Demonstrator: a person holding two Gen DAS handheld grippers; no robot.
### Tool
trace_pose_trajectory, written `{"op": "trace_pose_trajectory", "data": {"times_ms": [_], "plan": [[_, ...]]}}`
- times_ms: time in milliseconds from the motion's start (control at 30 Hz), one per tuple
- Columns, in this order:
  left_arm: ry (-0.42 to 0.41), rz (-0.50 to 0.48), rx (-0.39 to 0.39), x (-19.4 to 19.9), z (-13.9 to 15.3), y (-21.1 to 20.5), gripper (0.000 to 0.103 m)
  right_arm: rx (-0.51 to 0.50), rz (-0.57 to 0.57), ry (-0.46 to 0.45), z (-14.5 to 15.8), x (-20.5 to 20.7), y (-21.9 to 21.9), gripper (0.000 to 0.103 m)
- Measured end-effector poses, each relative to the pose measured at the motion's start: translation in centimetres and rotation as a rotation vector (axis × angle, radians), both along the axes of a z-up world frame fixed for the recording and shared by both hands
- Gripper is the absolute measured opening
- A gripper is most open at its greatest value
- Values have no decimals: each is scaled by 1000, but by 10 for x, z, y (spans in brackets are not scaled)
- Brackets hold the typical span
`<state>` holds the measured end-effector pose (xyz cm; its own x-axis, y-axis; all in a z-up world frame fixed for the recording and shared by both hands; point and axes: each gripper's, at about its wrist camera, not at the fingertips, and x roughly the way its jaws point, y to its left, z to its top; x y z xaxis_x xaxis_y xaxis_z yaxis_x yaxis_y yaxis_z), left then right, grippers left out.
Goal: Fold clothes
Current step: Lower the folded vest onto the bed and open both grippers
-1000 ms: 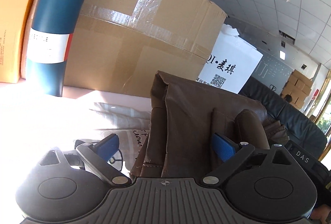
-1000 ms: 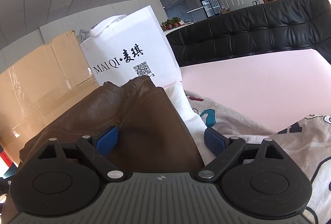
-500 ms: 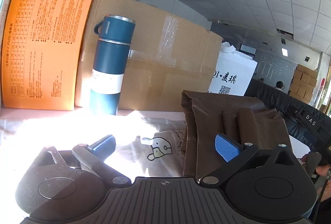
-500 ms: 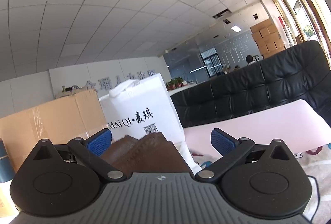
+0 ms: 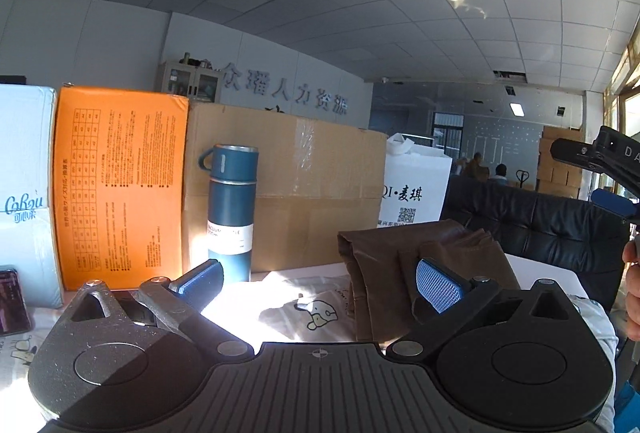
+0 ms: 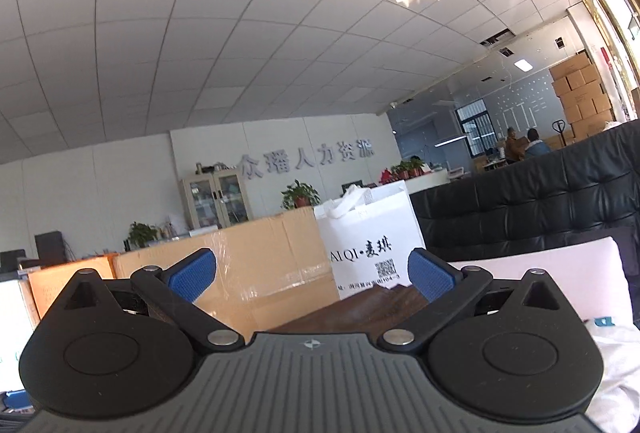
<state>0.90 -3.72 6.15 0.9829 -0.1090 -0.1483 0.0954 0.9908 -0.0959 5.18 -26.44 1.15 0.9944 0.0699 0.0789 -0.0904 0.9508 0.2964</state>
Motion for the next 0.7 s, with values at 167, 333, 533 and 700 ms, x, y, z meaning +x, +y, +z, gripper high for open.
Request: {"op": "trace_pose_trajectory", "data": {"times_ms": [167,333,533,700], "plan": [[-25,12,-4,-9,-12,8,103,47,-25,152,-24,-18,38,103],[-64,32,6,3,-32,19,103,14,-81,247,-48,-22,84,103],[-107,42,55,13,-53,33,103,-65,-185,277,-77,0,121,103],[-119,54,70,12,-59,36,103,-138,-223,281,-95,16,128,103]]}}
